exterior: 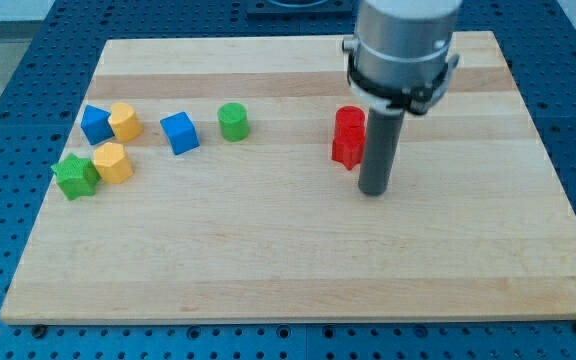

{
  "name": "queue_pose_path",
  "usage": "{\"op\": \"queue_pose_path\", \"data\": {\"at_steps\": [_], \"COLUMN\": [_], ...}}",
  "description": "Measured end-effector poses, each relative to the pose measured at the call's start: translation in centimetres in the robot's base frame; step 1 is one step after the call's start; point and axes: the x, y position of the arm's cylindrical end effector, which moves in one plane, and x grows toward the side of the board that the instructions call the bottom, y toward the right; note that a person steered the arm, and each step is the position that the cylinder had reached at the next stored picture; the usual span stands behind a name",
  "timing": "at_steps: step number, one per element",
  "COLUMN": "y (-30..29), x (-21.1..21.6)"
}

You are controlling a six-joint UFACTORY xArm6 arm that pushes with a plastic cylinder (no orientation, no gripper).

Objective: Tap the green star

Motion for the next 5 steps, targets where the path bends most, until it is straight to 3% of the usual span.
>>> {"op": "queue_pose_path", "data": {"at_steps": [2, 3, 4, 5], "y": [-12.4, -17.7, -27.2, -37.2], "x": [-0.3, 2.6, 5.2, 3.4]}}
